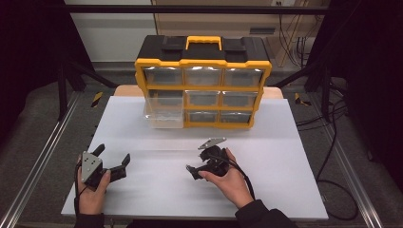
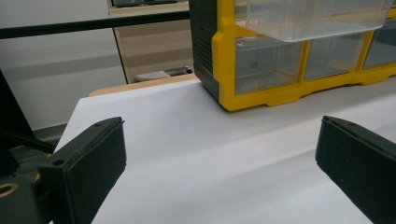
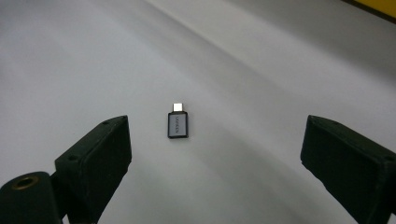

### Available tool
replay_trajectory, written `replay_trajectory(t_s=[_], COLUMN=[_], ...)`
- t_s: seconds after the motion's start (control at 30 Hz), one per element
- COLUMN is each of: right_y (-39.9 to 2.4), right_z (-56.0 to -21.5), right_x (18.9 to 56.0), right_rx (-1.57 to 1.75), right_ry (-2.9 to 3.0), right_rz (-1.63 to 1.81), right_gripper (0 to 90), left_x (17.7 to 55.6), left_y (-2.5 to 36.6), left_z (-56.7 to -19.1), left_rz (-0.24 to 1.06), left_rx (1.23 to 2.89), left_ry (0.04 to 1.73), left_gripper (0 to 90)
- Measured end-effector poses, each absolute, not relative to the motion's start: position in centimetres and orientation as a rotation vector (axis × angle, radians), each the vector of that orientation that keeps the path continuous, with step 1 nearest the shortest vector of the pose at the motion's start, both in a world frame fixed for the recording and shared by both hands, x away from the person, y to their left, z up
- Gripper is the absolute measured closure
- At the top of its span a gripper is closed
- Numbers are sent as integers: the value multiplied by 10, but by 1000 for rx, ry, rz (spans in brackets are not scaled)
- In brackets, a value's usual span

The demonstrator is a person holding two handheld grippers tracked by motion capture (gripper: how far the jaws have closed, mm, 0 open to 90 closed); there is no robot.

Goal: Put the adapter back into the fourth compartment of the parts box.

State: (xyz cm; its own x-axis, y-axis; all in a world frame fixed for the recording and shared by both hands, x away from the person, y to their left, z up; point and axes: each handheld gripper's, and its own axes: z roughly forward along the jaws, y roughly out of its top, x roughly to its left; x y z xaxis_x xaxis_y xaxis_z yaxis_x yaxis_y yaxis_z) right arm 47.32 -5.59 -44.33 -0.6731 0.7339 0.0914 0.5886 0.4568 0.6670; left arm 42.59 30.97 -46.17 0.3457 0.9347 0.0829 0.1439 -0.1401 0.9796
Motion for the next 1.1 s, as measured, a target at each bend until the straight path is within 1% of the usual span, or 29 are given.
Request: replay_trajectory(t_s=[0.3, 0.43, 0.5, 0.7, 1.0, 1.1], right_y=[-49, -45, -45, -41, -38, -37], right_z=[-447, -448, -449, -449, -452, -453], right_x=[475, 475, 476, 475, 476, 476], right_rx=[1171, 1169, 1162, 1183, 1157, 1152], right_ry=[2514, 2520, 2522, 2521, 2531, 2535], right_rz=[1007, 1017, 1018, 1022, 1016, 1012], right_gripper=[111, 150, 155, 238, 303, 352], left_x=[426, 426, 426, 426, 426, 426], left_y=[310, 310, 310, 311, 311, 311], left_z=[-462, -462, -462, -462, -461, -461], left_rz=[939, 936, 937, 938, 936, 934], left_rx=[1562, 1562, 1562, 1560, 1559, 1558], left_ry=[1004, 1004, 1003, 1007, 1006, 1006], left_gripper=[12, 12, 12, 12, 12, 12])
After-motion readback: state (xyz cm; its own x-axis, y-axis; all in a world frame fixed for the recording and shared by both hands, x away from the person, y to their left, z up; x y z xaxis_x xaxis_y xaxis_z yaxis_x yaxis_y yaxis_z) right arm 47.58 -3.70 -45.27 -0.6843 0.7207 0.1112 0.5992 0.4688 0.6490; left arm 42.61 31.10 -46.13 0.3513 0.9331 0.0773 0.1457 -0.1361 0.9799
